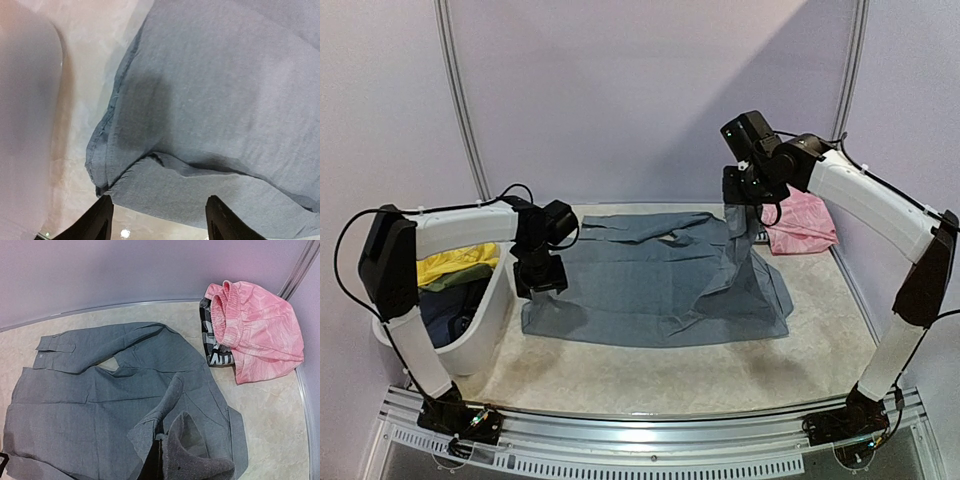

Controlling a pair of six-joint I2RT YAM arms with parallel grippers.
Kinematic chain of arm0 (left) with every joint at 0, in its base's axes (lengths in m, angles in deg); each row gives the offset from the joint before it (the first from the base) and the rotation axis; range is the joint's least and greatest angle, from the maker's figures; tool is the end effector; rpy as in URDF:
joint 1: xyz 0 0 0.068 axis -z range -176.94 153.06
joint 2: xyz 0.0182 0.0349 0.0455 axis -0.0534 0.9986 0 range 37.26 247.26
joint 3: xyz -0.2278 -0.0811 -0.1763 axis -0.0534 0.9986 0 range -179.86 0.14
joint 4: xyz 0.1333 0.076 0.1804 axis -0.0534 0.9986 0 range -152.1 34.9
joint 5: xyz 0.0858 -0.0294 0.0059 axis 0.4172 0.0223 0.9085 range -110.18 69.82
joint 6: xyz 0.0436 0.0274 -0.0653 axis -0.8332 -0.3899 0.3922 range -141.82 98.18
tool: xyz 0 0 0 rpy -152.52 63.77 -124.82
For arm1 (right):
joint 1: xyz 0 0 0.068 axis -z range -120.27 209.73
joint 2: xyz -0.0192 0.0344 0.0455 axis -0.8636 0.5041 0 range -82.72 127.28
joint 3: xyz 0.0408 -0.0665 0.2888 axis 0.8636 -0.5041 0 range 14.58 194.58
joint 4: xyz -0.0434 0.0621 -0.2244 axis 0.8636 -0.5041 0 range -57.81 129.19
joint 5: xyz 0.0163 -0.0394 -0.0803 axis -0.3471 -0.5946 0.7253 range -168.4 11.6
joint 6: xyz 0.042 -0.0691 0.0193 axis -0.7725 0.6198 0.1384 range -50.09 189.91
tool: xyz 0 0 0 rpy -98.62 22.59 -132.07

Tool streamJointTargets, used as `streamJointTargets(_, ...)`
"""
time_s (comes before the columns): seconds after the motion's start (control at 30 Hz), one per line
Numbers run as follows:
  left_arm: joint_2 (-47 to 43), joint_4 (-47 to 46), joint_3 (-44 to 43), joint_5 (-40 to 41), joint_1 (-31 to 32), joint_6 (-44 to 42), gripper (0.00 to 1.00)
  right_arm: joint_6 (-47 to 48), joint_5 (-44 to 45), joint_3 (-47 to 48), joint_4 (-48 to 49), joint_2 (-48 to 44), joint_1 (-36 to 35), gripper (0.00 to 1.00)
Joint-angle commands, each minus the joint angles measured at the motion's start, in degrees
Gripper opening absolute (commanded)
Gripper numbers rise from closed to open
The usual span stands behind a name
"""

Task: Fold and stack the mixed laundry pile
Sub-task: Fold the flattened shirt at the center of the board.

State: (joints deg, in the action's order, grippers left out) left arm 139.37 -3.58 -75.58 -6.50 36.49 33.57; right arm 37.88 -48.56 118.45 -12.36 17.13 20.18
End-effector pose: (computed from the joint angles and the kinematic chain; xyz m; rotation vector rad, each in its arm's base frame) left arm 0.2734 -0.1601 0.2109 -0.5689 2.8510 0.1584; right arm 0.3130 0.2117 0.3744 0.0850 2.2636 0.0249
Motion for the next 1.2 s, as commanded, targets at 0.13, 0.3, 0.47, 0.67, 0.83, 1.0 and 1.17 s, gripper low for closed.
streamJointTargets(0.13, -6.6, -11.3, 4.7, -1.3, 4.6, -9.8, 0.59, -11.1, -17.5, -3.3, 4.6, 2.8, 0.5, 0.04)
streamJointTargets(0.3, -10.0, -20.0, 8.2, -9.6, 5.4, -17.0, 0.57, -17.7, -33.0, -12.9, 18.1, 2.6, 0.5, 0.05)
streamJointTargets(0.47, -8.8, -28.9, 6.8, -22.8, 6.1, -19.6, 0.57, -22.9, -35.9, -20.0, 26.5, 1.0, 1.2, 0.05)
streamJointTargets(0.67, -3.4, -42.5, 2.8, -30.9, 9.0, -18.3, 0.59, -32.3, -37.9, -34.7, 39.6, -5.8, 4.7, 0.03)
streamJointTargets(0.83, 3.9, -51.7, -2.4, -37.0, 10.9, -21.0, 0.63, -31.5, -45.9, -37.1, 41.9, -7.2, 5.5, 0.02)
streamJointTargets(1.0, 8.0, -55.7, -4.8, -41.2, 11.2, -26.7, 0.63, -29.6, -48.5, -36.1, 39.9, -7.4, 5.5, 0.00)
streamJointTargets(1.17, 10.7, -56.9, -4.8, -44.2, 10.4, -32.0, 0.65, -27.2, -51.0, -33.8, 37.3, -7.5, 5.5, 0.00)
